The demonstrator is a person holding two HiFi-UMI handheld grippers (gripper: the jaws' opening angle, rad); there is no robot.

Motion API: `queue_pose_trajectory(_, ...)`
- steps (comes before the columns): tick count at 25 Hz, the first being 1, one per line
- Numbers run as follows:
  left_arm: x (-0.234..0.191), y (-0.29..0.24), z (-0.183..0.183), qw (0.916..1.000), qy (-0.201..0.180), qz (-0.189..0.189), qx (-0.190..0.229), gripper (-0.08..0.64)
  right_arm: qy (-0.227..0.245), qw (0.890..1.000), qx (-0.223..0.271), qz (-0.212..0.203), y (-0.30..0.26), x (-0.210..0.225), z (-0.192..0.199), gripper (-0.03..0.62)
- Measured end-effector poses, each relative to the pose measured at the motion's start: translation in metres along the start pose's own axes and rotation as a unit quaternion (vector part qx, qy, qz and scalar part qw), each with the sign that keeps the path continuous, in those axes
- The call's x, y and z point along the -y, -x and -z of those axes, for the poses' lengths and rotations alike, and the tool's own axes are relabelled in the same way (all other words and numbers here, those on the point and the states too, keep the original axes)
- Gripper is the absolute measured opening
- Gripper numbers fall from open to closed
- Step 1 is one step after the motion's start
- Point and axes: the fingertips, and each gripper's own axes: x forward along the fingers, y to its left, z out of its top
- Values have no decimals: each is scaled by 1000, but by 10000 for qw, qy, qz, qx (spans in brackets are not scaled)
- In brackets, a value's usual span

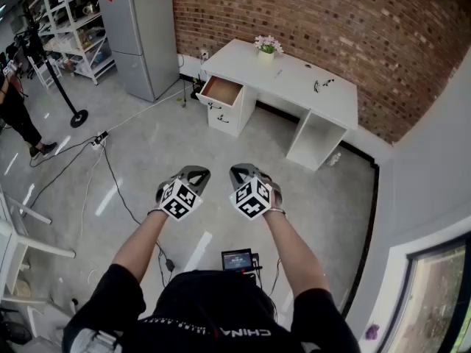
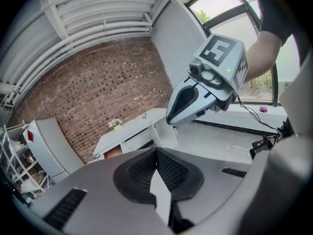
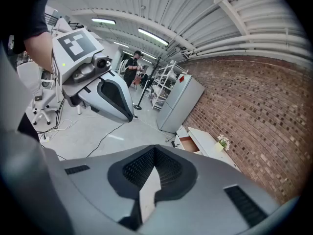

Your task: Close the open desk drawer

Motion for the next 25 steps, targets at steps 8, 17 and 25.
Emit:
queue_pose_trajectory(8, 0, -5, -7, 10000, -15, -18, 69, 12, -70, 10000, -20, 52, 3, 9, 4, 15)
queue_pose_trajectory(17, 1, -8, -5, 10000, 48, -30, 33, 12, -128, 9999, 20, 49, 4, 10, 9, 15)
queue_pose_trajectory(25, 5, -15, 0, 9999, 104, 75, 23, 12, -321, 9995, 28, -31, 1, 11, 17, 15)
